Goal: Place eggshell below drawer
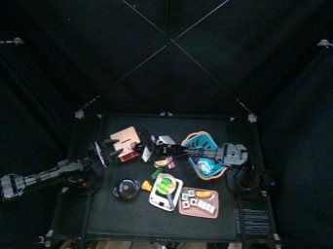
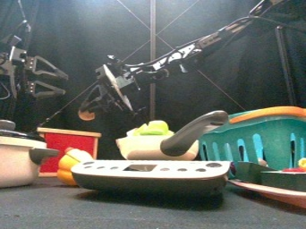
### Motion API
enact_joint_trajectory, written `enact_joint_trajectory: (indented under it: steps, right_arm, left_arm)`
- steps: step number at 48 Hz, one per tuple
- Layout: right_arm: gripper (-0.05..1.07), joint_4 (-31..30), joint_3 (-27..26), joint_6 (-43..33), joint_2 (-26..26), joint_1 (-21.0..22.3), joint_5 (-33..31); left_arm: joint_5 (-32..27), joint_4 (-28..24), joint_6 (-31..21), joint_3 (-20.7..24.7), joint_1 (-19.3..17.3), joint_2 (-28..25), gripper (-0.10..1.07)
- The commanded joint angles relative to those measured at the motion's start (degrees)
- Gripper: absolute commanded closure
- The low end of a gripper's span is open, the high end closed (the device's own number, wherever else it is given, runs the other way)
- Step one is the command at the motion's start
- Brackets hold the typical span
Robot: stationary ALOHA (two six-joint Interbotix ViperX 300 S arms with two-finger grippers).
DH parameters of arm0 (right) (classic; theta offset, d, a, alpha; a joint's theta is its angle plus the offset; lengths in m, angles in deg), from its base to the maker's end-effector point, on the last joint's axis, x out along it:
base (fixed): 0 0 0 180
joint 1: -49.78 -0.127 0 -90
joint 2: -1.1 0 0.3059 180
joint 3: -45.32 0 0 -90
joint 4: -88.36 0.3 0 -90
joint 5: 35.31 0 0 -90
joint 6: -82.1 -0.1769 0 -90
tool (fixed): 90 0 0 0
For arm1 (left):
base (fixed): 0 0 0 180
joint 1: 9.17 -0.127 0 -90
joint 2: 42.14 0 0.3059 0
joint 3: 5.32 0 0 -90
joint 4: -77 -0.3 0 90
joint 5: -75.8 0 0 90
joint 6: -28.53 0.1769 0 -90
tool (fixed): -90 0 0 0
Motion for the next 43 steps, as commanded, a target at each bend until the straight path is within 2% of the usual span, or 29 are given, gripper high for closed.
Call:
enact_joint_trajectory:
  steps: [1,12,33,43]
  right_arm:
    - [0.49,0.0,-3.43,0.09,-0.18,0.79,-0.53]
    - [0.49,0.18,-5.54,0.0,-2.55,0.79,-3.16]
    - [0.48,0.26,-5.89,0.0,-2.37,0.35,-4.83]
    - [0.34,0.0,-6.68,0.09,-2.55,0.09,-6.5]
  left_arm:
    - [0.53,0.18,0.09,0.7,-0.18,-0.18,-0.01]
    - [0.18,0.18,0.09,0.62,-0.09,-0.18,-0.01]
    - [0.18,0.18,0.09,0.62,-0.09,-0.18,-0.01]
    - [0.09,0.18,0.09,0.62,-0.09,-0.18,-0.01]
